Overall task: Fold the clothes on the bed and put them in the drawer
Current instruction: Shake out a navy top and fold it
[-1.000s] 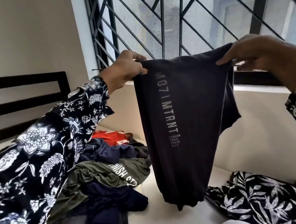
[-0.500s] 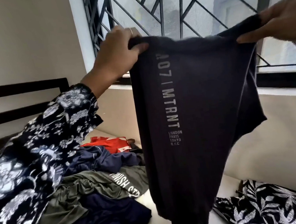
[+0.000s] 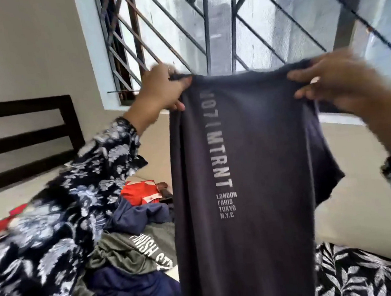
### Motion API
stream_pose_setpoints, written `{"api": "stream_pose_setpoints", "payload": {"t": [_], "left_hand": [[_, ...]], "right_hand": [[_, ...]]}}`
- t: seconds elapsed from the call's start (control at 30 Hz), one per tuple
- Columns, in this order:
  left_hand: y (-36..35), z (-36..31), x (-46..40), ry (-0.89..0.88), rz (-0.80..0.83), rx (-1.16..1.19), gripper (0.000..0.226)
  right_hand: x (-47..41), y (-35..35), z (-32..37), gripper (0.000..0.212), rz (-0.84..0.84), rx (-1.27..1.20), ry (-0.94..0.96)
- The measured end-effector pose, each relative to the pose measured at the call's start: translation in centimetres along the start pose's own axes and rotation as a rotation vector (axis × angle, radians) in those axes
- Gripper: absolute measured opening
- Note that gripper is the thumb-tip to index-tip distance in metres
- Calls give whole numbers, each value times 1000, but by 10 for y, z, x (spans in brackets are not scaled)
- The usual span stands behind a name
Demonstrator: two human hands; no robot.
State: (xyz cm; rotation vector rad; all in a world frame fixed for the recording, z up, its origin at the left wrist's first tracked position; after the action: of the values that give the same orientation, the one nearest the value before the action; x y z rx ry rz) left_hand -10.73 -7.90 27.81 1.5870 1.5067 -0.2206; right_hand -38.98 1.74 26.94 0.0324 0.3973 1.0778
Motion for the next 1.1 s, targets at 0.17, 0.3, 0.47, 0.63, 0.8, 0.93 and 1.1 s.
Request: {"api": "stream_pose_setpoints", "payload": {"t": [0.17, 0.3, 0.47, 0.63, 0.8, 0.93, 1.1], "left_hand": [[-96, 117, 34, 304, 104, 175, 13], [-154, 180, 82, 390, 230, 167, 19], [-175, 208, 151, 398, 306, 218, 15], [-158, 185, 225, 211, 377, 71, 10], [-168, 202, 333, 292, 508, 182, 23], [-182, 219, 385, 348, 637, 147, 47], [-177, 244, 383, 736, 200, 220, 70]], "right_hand": [[-38, -60, -147, 18, 34, -249, -265], [-25, -81, -234, 14, 1, -300, -388], [30, -82, -292, 13, 165, -196, -413], [110, -63, -311, 21, 433, 156, -325], [185, -74, -360, 46, 813, 583, -318], [201, -80, -386, 41, 878, 884, -253], [177, -94, -340, 37, 494, 1231, -42]]}}
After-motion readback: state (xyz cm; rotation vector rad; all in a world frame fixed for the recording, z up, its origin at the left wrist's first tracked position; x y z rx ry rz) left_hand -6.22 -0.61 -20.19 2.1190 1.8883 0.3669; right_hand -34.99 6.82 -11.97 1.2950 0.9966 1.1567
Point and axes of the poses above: each hand's wrist, its own x-axis away from the middle knuckle, its own y-axis out of the back of the hand, z = x × y, the point moved 9 cm from there along -x, towards the middle knuckle, and after that the axes turned 8 degrees about -y, right-handed, at the moved point
